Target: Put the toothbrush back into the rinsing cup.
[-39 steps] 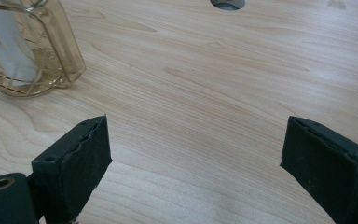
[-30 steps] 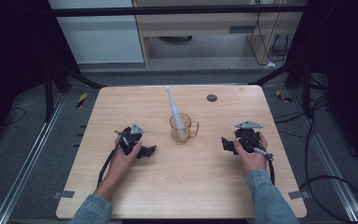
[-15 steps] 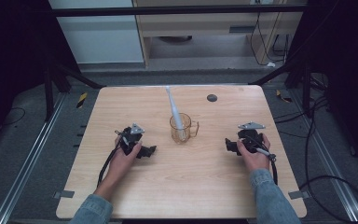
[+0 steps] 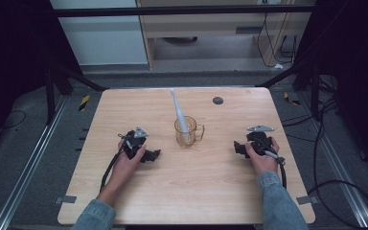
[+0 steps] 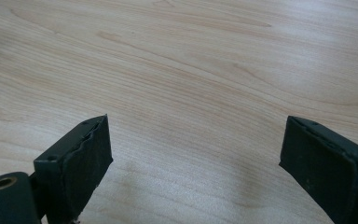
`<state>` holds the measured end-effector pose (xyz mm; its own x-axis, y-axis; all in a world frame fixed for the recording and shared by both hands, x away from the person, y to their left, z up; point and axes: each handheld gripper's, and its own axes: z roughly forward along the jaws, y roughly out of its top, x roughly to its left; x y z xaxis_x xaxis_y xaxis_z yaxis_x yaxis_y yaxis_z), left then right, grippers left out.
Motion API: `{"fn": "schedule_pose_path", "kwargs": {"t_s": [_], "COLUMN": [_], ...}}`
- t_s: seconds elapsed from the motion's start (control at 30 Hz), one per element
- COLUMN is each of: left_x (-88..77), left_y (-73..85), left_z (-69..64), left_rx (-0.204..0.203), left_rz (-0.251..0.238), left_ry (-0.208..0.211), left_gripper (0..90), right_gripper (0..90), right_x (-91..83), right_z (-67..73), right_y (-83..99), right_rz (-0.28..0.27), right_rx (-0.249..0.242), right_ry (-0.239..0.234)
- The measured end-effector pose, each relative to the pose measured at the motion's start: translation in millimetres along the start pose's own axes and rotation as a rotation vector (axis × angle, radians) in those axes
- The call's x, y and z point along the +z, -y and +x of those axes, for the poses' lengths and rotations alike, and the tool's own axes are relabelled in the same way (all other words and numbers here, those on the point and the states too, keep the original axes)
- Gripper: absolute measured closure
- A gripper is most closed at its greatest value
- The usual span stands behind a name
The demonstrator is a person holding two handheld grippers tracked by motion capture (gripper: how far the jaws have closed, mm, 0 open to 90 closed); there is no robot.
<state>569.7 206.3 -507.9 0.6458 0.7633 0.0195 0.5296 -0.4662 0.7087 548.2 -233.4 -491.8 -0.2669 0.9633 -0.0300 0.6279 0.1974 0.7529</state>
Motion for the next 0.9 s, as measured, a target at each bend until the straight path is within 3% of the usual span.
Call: {"fn": "schedule_pose_path", "kwargs": {"t_s": [0.6,0.9], "left_x": [0.0,0.0], "left_y": [0.0,0.0], "left_z": [0.0,0.0], "left_rx": [0.000,0.000], "left_rz": [0.000,0.000], "left_ry": [0.000,0.000], "left_gripper": [0.0,0.0], "right_gripper": [8.3,8.3], "right_x": [17.7,23.1], "right_z": [-14.4,-18.9], "right_y": [2.7,4.4], "right_rz": [-0.025,-0.001], "right_rx": [0.105,0.141], "right_ry": [0.065,0.087]}}
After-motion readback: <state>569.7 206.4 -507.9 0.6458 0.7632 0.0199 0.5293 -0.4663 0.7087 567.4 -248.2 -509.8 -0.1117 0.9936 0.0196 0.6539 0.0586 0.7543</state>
